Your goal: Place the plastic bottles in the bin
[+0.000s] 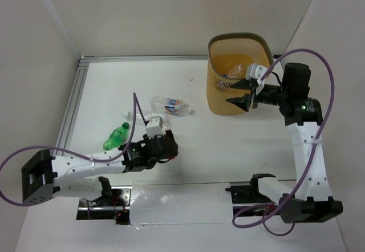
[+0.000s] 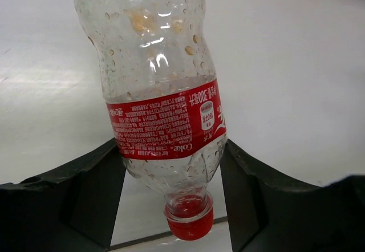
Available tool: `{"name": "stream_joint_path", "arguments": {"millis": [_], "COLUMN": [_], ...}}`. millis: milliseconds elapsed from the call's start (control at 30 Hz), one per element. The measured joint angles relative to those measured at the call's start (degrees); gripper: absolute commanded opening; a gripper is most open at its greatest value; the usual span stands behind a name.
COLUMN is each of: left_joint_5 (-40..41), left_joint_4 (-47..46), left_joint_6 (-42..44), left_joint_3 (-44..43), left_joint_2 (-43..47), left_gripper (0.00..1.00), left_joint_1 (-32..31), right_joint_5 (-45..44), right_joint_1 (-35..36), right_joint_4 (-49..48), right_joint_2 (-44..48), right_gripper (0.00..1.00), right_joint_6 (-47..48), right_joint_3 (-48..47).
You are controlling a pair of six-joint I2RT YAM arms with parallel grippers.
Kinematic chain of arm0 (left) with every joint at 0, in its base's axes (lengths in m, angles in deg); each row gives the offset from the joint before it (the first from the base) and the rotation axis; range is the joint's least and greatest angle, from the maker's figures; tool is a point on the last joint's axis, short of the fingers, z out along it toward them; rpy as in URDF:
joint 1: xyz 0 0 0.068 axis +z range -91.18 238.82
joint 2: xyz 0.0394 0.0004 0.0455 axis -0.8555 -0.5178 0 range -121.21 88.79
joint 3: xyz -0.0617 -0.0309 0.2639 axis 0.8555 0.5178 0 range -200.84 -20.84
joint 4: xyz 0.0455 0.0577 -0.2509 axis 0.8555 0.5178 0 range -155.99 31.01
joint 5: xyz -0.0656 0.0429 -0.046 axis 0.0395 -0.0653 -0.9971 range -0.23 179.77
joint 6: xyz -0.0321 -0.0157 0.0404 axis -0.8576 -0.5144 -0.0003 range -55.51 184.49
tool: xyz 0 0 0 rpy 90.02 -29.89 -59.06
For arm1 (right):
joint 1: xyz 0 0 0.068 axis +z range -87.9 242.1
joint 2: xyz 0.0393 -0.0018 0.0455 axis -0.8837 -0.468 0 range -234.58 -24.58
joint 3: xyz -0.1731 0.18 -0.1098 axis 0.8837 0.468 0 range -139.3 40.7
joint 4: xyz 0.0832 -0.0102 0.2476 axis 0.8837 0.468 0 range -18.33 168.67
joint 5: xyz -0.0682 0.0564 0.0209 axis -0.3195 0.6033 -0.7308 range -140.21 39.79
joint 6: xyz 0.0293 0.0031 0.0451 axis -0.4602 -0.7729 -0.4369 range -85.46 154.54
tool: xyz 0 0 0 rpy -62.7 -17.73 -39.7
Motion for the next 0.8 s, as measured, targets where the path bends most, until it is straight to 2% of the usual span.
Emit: {"name": "stream_joint_path", "arguments": {"millis": [33,100,133,333,467,600,800], "left_joint_5": [-0.5,-1.3,-1.8,-5.6,-11.5,-20.1,-30.7], "left_joint_4": [-1.1,-3.6,-4.8,-11.7,-16.1,-19.8,-24.8], "left_joint_6": [1.8,7.0,9.2,22.7,28.2,31.1,30.6], "left_joint_3": [-1.9,-6.5,-8.9,-23.6,-34.1,-45.9,-57.4], "left_joint_2": [0.1,0.2,0.1,-3.7,-9.4,-18.2,-28.3], "left_gripper": [0.17,0.16,0.16,0.16,0.16,0.16,0.16], "left_joint_1": [0.0,0.0,0.0,1.7,8.0,16.3,21.5], "right_joint_5": [-1.0,-2.4,-3.4,-10.0,-15.0,-17.4,-19.1], "right_joint_1": [0.1,0.1,0.0,-0.6,-1.8,-2.4,-2.4], "right_joint_4": [-1.1,-2.4,-3.5,-5.7,-6.1,-5.9,-5.0], "right_joint_2": [1.8,4.9,6.3,11.5,13.9,16.6,19.4], "right_gripper": [0.3,0.08,0.01,0.0,0.0,0.0,0.0], "right_joint_6": [-0.8,-2.5,-3.7,-7.6,-8.9,-8.4,-7.7], "right_joint_3": [1.8,4.6,6.0,10.7,12.9,16.3,21.2]}}
